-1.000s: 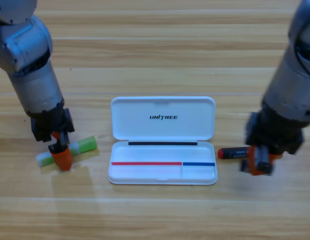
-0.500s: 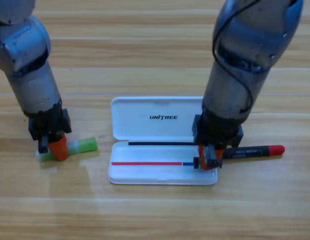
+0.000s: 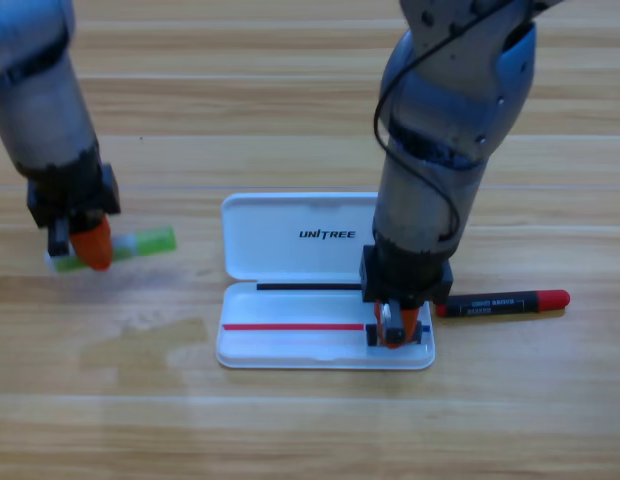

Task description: Clean up eraser and pencils

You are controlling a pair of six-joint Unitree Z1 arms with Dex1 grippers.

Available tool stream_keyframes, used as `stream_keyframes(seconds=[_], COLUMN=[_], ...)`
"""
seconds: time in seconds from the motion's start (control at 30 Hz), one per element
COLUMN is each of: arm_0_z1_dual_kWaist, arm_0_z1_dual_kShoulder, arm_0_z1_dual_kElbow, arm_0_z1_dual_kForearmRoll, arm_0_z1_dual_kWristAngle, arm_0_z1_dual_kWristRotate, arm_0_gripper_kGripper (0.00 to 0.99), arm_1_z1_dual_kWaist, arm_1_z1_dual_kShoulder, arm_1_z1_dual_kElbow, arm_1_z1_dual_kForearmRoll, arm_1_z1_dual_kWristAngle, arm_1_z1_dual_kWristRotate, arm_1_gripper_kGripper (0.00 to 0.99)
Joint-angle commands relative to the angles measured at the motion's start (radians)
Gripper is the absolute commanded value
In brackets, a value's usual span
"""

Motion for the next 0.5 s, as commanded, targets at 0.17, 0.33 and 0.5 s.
stream_keyframes(seconds=[0.17,0.33,0.5], arm_0_z1_dual_kWaist=[-0.032,-0.035,-0.046], arm_0_z1_dual_kShoulder=[-0.036,-0.04,-0.045], arm_0_z1_dual_kElbow=[-0.018,-0.021,-0.033], arm_0_z1_dual_kForearmRoll=[0.044,0.05,0.061], arm_0_z1_dual_kWristAngle=[0.011,0.011,0.011], arm_0_z1_dual_kWristRotate=[-0.003,-0.002,-0.002], arm_0_gripper_kGripper=[0.0,0.0,0.0], arm_1_z1_dual_kWaist=[-0.021,-0.026,-0.026], arm_1_z1_dual_kShoulder=[0.071,0.073,0.061], arm_1_z1_dual_kElbow=[-0.001,0.002,0.012], arm_1_z1_dual_kForearmRoll=[0.01,0.01,0.01], arm_1_z1_dual_kWristAngle=[-0.044,-0.046,-0.044], arm_1_z1_dual_kWristRotate=[-0.006,-0.006,-0.002], arm_1_gripper_kGripper=[0.0,0.0,0.535])
